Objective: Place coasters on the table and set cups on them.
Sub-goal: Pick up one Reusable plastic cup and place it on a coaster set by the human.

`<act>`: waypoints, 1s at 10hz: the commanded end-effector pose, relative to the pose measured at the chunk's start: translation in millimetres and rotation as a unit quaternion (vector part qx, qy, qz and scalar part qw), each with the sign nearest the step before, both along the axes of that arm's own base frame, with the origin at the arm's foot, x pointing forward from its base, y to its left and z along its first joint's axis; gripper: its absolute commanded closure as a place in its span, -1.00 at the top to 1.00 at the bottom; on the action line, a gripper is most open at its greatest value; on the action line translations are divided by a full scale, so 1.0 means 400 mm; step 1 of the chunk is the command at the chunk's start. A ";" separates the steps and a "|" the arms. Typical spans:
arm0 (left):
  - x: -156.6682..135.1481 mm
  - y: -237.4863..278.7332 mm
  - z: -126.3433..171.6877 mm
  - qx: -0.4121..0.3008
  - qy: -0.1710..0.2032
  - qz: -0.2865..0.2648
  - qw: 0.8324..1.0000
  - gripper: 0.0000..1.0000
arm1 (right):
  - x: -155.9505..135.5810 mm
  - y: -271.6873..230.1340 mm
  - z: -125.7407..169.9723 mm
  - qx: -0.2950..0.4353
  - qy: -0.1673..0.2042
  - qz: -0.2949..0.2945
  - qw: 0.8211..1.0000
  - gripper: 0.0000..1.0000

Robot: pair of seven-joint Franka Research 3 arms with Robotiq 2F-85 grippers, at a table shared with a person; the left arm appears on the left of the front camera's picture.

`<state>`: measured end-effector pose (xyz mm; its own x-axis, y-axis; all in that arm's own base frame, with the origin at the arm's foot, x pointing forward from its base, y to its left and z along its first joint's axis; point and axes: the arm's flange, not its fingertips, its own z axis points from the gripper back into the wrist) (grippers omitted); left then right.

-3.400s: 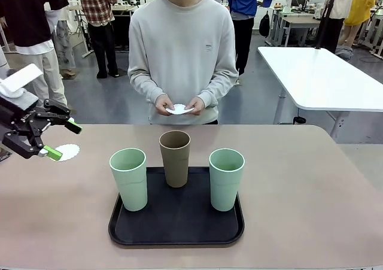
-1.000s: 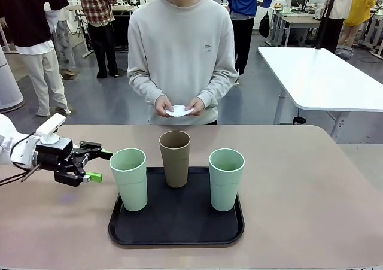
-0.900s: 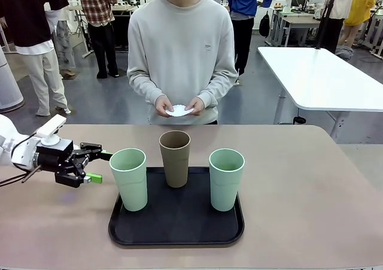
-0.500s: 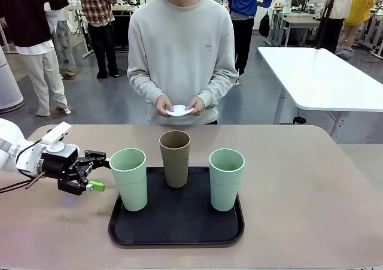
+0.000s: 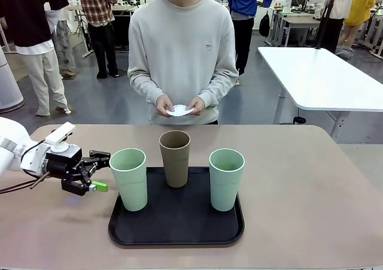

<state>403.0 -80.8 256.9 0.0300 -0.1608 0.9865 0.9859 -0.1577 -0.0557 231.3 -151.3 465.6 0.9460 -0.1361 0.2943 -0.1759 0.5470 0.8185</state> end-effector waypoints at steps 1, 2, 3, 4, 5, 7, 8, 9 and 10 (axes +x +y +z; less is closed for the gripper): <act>0.017 -0.001 -0.016 -0.019 -0.017 -0.025 0.999 1.00 | 0.000 -0.002 -0.001 0.003 -0.001 0.001 1.000 1.00; 0.024 -0.011 -0.022 -0.019 -0.017 -0.033 0.999 1.00 | 0.000 -0.002 -0.001 0.003 -0.001 0.001 1.000 1.00; 0.028 -0.018 -0.028 -0.017 -0.015 -0.038 0.999 1.00 | 0.000 -0.002 -0.001 0.003 -0.001 0.001 1.000 1.00; 0.031 -0.021 -0.030 -0.015 -0.012 -0.042 0.999 1.00 | 0.000 -0.002 -0.001 0.003 -0.001 0.001 1.000 1.00; 0.032 -0.026 -0.034 -0.016 -0.009 -0.045 0.999 1.00 | 0.000 -0.002 -0.001 0.003 -0.001 0.001 1.000 1.00; 0.030 -0.047 -0.047 -0.002 -0.007 -0.054 0.999 1.00 | 0.000 -0.002 -0.001 0.003 -0.001 0.001 1.000 1.00; 0.026 -0.058 -0.049 0.002 -0.010 -0.058 0.998 1.00 | 0.000 -0.002 -0.001 0.003 -0.001 0.001 1.000 1.00; 0.021 -0.068 -0.052 0.006 -0.012 -0.062 0.998 1.00 | 0.000 -0.002 -0.001 0.003 -0.001 0.001 1.000 1.00; 0.019 -0.079 -0.055 0.008 -0.012 -0.068 0.998 1.00 | 0.000 -0.002 -0.001 0.003 -0.001 0.001 1.000 1.00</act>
<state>411.3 -108.4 239.1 0.0279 -0.1646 0.9860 0.9615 -0.2654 -0.0715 231.3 -151.3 465.6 0.9460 -0.1361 0.2943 -0.1759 0.5470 0.8185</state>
